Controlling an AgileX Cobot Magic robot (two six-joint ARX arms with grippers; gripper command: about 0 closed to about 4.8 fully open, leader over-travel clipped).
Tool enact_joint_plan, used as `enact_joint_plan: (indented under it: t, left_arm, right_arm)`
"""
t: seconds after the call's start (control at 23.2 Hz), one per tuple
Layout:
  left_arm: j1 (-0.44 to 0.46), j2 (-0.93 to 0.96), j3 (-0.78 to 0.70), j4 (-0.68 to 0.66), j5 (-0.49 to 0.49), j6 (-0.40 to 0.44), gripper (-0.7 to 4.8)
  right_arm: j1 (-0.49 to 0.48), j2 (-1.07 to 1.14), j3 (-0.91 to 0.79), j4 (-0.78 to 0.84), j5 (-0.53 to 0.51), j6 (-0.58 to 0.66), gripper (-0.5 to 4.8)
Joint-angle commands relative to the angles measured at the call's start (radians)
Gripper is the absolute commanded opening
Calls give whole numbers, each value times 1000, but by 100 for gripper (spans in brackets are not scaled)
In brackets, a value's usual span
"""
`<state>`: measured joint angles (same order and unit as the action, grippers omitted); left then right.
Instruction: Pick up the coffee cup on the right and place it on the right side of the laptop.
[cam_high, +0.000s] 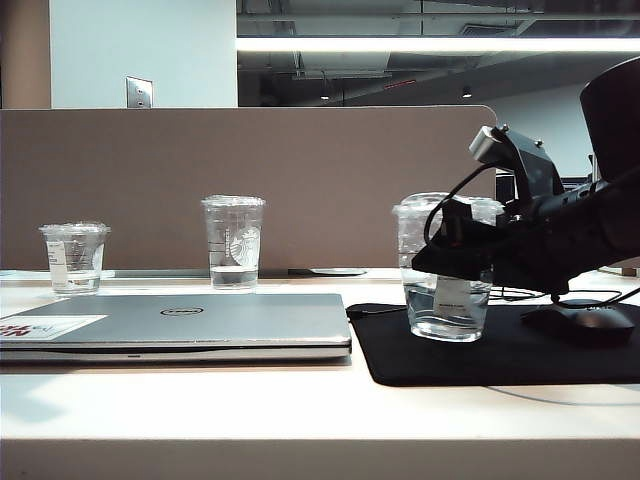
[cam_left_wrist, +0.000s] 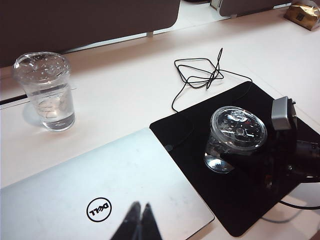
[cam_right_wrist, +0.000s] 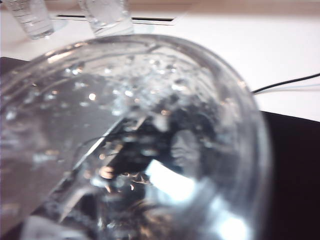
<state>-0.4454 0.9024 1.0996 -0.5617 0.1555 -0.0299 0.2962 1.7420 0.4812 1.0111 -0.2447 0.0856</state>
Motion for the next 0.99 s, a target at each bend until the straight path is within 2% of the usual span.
enact_joint_plan:
  t: [0.04, 0.39, 0.65, 0.73, 0.78, 0.91, 0.95, 0.99]
  left_arm:
    - [2, -2, 6, 9, 2, 4, -5]
    - [2, -2, 6, 9, 2, 4, -5]
    - [2, -2, 6, 10, 2, 4, -5]
    - [2, -2, 6, 9, 2, 4, -5]
    - [2, -2, 6, 10, 2, 3, -5]
    - [2, -2, 6, 10, 2, 4, -5]
    - [2, -2, 6, 9, 2, 4, -5]
    - [2, -2, 6, 10, 2, 4, -5]
  right_arm:
    - [2, -19, 2, 7, -28, 0, 479]
    - [0, -130, -65, -51, -19, -1, 479]
    - [-1, -298, -152, -143, -18, 0, 479]
    - [-1, -358, -168, -187, -16, 0, 458]
    - [-1, -385, -171, -211, -16, 0, 423]
    - [-1, -481, -171, -316, -16, -1, 172]
    - [-1, -552, -171, -377, -16, -1, 1]
    - [-1, -587, -171, -404, -11, -8, -4]
